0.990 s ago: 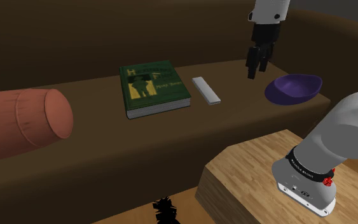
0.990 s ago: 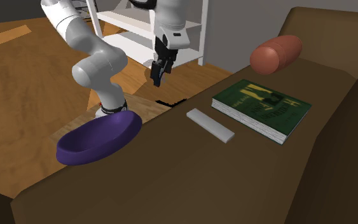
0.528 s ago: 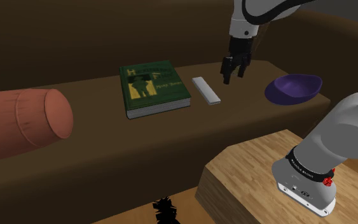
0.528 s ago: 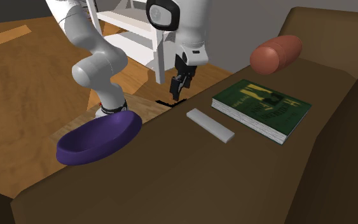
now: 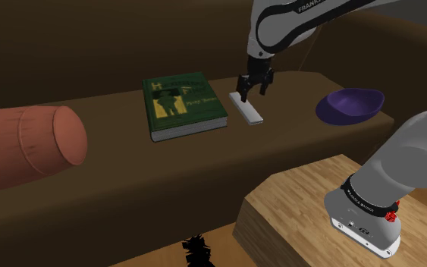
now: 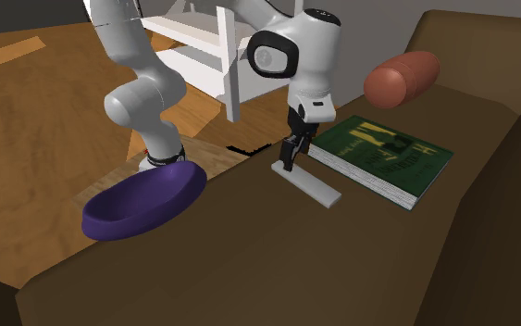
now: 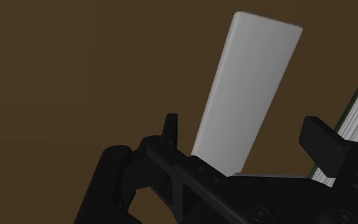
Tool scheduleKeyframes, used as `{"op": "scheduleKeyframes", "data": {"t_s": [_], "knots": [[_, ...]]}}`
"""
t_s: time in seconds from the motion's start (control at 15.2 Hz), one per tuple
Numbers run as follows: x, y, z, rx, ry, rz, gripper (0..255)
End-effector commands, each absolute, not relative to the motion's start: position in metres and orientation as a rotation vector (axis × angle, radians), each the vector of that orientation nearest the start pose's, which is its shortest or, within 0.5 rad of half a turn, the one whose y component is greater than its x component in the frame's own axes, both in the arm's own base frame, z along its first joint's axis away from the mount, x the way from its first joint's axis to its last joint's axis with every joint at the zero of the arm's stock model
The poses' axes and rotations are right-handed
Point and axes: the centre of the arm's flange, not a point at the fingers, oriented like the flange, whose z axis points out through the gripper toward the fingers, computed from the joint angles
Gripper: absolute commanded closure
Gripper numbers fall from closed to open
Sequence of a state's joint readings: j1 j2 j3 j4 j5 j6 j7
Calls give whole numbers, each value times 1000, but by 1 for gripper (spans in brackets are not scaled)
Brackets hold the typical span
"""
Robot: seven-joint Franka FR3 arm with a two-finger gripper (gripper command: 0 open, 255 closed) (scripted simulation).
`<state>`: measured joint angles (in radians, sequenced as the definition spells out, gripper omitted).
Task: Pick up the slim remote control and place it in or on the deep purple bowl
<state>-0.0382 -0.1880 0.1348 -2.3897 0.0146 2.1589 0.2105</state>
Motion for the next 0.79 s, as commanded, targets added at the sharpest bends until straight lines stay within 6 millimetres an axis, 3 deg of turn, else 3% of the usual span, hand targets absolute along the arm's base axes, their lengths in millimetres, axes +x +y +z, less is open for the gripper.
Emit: {"op": "scheduleKeyframes", "data": {"t_s": [0.0,0.07,0.59,0.73], "knots": [[481,47,377,-3162,246,23,0],[491,48,371,-3165,270,4,0],[491,47,331,-3166,270,4,0],[491,47,331,-3166,270,4,0]]}}
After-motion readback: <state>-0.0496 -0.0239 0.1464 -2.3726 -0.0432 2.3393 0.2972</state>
